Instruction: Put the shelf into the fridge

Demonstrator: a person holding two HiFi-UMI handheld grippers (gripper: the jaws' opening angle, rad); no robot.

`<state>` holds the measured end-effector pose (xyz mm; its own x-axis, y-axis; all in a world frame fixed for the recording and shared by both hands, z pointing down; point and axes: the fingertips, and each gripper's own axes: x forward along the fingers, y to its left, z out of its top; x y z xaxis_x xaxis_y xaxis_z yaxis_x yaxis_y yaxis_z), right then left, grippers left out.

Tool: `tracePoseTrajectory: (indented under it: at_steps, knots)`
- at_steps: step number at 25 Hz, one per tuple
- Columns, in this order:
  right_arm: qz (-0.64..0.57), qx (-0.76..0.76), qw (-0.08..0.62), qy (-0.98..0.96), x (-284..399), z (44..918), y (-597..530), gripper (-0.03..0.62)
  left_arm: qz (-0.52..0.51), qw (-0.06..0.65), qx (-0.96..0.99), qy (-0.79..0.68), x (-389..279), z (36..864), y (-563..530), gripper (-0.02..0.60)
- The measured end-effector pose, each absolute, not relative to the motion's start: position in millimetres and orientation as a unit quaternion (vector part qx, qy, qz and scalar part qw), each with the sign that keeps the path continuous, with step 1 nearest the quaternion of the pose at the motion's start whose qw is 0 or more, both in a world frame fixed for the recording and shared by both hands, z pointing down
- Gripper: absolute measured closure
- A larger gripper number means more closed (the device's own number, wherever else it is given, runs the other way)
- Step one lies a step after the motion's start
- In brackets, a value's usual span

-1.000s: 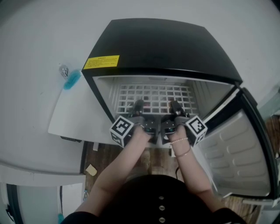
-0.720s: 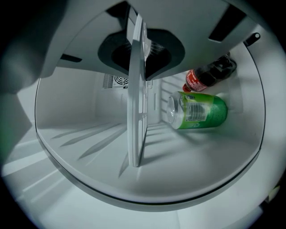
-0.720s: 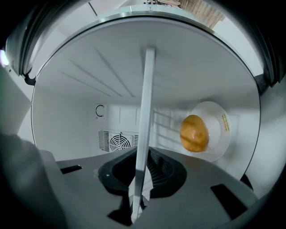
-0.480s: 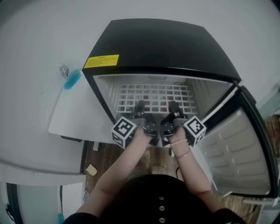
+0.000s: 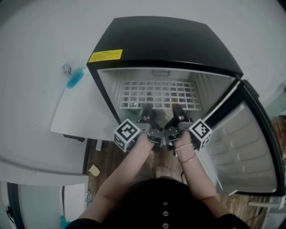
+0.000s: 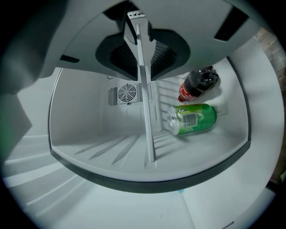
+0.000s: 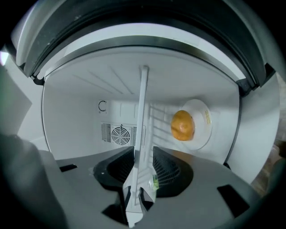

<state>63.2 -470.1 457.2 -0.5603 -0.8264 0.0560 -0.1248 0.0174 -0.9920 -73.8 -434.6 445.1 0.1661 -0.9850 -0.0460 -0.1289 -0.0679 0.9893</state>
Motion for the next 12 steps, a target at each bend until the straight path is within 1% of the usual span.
tracePoseTrajectory:
  at_steps: [8, 10, 12]
  knots:
    - [-0.557, -0.373, 0.244, 0.701, 63, 452, -429, 0.477, -0.351, 0.465, 0.641, -0.5, -60, 442, -398, 0.502]
    - [-0.537, -0.379, 0.223, 0.72, 62, 450, -419, 0.507, -0.326, 0.45, 0.657, -0.509, -57, 441, -389, 0.505]
    - [-0.505, -0.39, 0.192, 0.745, 62, 446, -409, 0.547, -0.3, 0.423, 0.681, -0.518, -52, 435, -381, 0.528]
